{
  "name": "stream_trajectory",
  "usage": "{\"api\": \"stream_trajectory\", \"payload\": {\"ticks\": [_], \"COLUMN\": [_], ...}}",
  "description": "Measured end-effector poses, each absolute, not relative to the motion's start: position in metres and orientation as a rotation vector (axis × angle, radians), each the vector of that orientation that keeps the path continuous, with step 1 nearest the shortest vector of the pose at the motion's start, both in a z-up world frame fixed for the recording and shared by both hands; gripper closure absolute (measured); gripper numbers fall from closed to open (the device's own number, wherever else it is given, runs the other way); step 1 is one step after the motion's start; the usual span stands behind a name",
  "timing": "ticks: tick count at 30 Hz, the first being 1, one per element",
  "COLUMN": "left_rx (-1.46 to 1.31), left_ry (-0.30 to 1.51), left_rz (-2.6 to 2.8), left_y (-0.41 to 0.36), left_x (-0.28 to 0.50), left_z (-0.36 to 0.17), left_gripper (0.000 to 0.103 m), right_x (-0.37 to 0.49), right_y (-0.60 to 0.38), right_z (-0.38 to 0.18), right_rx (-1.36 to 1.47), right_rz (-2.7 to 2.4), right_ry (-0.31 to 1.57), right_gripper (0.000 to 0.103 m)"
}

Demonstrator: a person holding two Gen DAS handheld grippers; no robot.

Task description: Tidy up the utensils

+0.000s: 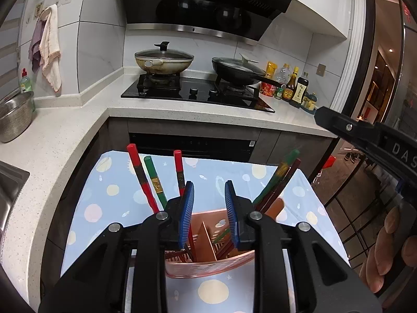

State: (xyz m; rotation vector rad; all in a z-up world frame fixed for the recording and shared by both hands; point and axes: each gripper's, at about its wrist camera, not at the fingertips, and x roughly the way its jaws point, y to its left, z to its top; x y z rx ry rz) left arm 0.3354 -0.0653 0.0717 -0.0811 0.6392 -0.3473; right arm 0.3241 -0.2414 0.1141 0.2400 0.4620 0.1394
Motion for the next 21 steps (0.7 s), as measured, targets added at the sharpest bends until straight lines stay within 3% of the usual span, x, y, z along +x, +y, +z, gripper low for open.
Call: {"api": "stream_trajectory", "payload": {"ticks": [21], "left_rx": [-0.075], "left_ry": [0.669], "left_rz": [-0.329], "left_y": [-0.057], "left_x": [0.279], "left_z": [0.064], "left_gripper": [0.077], "right_x": [0.25], "right_y": [-0.232], "right_z": [0.061], "right_rx": [0.183], "right_rz": [0.096], "right_ry": [0.626], "right_gripper": [0.084]}}
